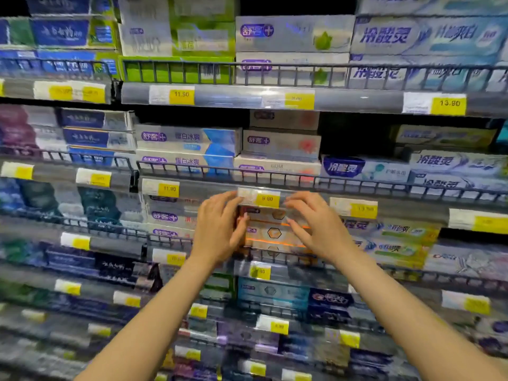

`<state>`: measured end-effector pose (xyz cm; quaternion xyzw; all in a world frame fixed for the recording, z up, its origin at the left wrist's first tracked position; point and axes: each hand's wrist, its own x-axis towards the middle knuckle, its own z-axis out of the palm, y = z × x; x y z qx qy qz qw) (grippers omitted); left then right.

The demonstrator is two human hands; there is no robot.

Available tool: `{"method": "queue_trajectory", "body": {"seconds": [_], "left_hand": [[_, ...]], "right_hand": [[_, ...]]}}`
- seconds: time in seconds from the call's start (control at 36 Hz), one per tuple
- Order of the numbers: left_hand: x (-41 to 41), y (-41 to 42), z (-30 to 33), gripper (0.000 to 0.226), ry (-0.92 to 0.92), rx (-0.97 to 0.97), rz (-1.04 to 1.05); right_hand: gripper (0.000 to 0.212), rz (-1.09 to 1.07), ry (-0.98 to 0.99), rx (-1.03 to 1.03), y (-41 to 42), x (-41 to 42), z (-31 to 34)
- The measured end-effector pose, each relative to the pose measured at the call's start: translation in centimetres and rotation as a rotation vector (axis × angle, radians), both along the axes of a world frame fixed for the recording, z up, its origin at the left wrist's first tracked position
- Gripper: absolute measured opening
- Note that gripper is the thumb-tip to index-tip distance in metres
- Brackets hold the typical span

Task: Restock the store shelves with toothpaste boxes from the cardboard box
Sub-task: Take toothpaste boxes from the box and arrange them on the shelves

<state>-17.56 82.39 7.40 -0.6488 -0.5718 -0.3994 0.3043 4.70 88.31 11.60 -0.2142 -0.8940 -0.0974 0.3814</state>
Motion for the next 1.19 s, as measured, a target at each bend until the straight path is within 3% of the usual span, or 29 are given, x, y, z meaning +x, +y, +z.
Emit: {"method": "queue_trajectory", "body": {"seconds": [0.31,0.47,0.69,0.83,0.92,0.94,1.03,1.19], "left_hand": [[-2.9,-7.3,-13.4,0.037,-0.14,-0.546,0.074],[-6.6,-10.6,-18.3,0.03,-0.297,-0.692,0.087],[-14.4,-13.8,-25.8,0.029,-0.291,-0.897,0.043],[-20.1,-15.0,-30.9,0.024,-0.324,-1.055,-0.05],[-21.8,-15.6,-33.8,0.039,-0.49,-1.105,-0.057],[-22.3,-15.5,-34.9,0.04,-0.509,-1.107,-0.066],[-22.8,-14.8,-37.8,0.026,-0.459,-1.2,-0.181],[-21.5,-13.0,-46.4,0.035,-0.381,-1.321,-0.233]], "right_hand": [[0.024,0.105,-0.314,-0.489,-2.3,-3.8,-14.1],[0.02,0.11,-0.414,-0.659,-5.1,-7.0,-20.5],[0.017,-0.052,-0.513,-1.044,-10.8,-11.7,-30.8],[0.008,-0.298,-0.379,-1.361,-15.8,-14.5,-37.1],[0.028,-0.378,-0.355,-1.441,-18.0,-15.4,-38.8],[0.021,-0.414,-0.346,-1.494,-18.5,-15.8,-39.3],[0.025,-0.468,-0.338,-1.549,-19.3,-16.5,-41.1],[0.03,-0.55,-0.302,-1.551,-17.7,-18.0,-49.5]]}}
